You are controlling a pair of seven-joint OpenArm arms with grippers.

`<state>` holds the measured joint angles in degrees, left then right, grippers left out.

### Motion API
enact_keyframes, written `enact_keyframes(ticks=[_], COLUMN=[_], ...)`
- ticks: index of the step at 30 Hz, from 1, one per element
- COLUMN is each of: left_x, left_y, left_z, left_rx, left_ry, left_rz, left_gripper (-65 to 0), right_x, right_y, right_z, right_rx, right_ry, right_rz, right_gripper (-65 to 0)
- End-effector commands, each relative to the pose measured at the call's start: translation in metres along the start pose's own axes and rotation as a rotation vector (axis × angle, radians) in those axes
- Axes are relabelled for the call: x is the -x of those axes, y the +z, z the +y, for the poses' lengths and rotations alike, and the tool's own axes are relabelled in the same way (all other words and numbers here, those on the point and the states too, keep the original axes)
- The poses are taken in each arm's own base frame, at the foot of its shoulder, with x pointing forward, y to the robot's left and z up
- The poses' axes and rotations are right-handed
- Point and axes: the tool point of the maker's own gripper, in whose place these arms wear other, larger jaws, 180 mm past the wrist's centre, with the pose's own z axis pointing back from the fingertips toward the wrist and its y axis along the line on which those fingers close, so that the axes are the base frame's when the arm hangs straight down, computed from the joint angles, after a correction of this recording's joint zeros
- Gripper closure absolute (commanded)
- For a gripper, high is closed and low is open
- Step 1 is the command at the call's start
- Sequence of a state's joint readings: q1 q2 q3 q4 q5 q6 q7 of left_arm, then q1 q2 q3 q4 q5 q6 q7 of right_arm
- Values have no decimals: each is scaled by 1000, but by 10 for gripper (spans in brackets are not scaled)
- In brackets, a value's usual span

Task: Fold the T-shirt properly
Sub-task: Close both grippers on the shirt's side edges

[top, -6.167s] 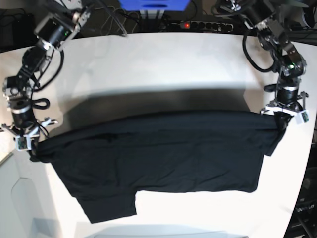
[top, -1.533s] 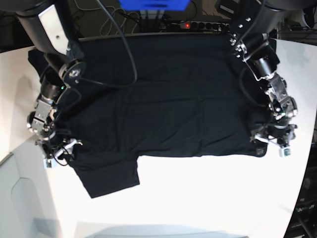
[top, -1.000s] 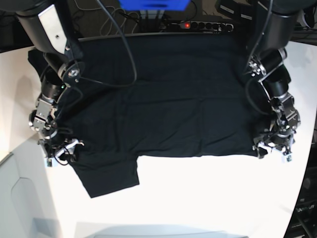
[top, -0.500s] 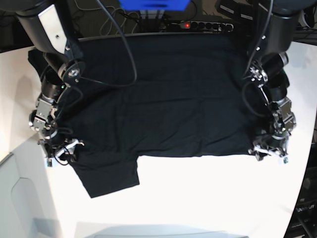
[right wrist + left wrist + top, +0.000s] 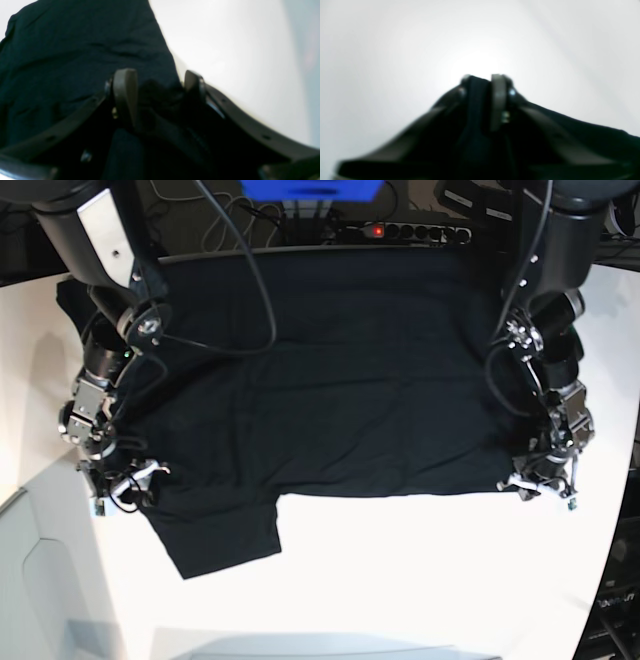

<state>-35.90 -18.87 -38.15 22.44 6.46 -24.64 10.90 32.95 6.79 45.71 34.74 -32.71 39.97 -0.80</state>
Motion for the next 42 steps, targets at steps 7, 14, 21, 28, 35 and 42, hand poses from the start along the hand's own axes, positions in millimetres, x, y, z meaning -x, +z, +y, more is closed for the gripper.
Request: enact_keyframes(ticks=[7, 14, 21, 28, 35, 42], left_x=[-31, -31, -53, -70, -63, -56], left_y=[1, 2, 7, 29, 42, 50], left_z=[2, 2, 2, 0, -3, 4], left_rx=[-1, -1, -7, -33, -45, -64], left_ry=[-1, -2, -25, -112, -157, -182], left_rz=[-65, -63, -123, -150, -172, -177], left_gripper=[0, 0, 0, 0, 0, 0], right_x=[-3, -3, -11, -41, -34, -43], right_y=[-2, -2, -2, 5, 9, 22], right_z=[-1, -1, -2, -8, -8, -7], right_rx=[2, 2, 6, 53, 62, 103], right_ry=[23, 23, 28, 63, 66, 98], right_rz=[31, 31, 17, -60, -56, -103], right_gripper=[-303, -135, 0, 0, 0, 0])
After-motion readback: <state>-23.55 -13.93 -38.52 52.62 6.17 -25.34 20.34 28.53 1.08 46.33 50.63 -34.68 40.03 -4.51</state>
